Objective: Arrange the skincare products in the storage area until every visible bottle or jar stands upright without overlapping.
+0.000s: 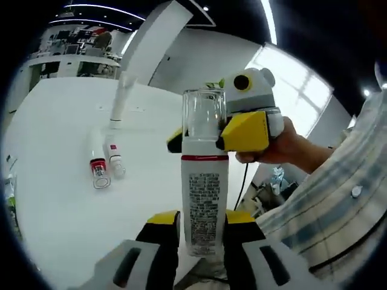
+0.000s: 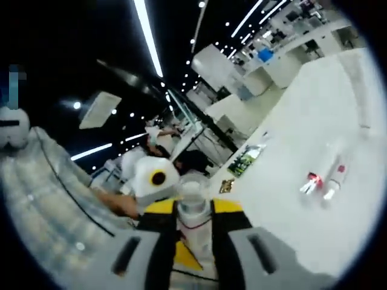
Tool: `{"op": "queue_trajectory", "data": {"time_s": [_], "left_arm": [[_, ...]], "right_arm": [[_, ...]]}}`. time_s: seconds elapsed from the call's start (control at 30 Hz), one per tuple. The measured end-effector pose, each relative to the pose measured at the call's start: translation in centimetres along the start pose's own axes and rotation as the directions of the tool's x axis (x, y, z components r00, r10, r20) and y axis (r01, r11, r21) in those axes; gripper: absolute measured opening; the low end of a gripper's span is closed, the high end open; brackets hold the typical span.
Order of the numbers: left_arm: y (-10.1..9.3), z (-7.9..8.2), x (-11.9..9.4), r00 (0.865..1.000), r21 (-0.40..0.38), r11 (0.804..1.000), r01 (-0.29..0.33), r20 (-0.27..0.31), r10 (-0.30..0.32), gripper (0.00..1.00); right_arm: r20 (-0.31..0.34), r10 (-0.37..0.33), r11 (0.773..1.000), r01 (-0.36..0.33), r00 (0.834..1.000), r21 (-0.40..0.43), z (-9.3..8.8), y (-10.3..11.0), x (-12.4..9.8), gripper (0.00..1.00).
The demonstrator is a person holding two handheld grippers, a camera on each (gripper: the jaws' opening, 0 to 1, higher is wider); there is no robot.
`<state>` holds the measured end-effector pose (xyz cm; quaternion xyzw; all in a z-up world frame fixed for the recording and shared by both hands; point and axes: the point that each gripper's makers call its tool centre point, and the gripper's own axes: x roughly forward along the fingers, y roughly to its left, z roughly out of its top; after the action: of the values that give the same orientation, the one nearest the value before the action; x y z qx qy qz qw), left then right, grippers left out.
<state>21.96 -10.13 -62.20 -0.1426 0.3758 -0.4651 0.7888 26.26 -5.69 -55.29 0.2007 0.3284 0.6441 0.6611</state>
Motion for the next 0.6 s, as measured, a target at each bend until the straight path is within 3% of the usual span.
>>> {"op": "queue_trajectory", "data": {"time_s": [0.07,0.2,0.3,0.4,0.6], "left_arm": [[0.0,0.1,0.1,1.000,0.005,1.000,-0.006,0.008,0.006,0.22],[0.8,0.5,0.1,0.997,0.006,0.998,-0.070,0.036,0.070,0.22],[2.3,0.7,0.0,0.986,-0.024,0.986,-0.163,0.043,0.164,0.22],[3.7,1.3,-0.4,0.968,-0.059,0.969,-0.239,0.066,0.242,0.22],[4.4,1.7,-0.6,0.954,-0.032,0.956,-0.292,0.058,0.293,0.22]], "right_arm": [[0.006,0.033,0.999,-0.033,0.999,-0.009,-0.1,0.5,0.0,0.20],[0.031,0.005,1.000,-0.005,1.000,0.010,0.2,0.1,0.0,0.21],[0.033,-0.103,0.994,0.102,0.994,0.037,0.2,-1.6,0.0,0.22],[0.026,-0.146,0.989,0.146,0.989,0.033,-0.1,-2.3,0.1,0.24],[0.055,-0.200,0.979,0.197,0.978,0.047,0.2,-2.8,0.2,0.25]]}}
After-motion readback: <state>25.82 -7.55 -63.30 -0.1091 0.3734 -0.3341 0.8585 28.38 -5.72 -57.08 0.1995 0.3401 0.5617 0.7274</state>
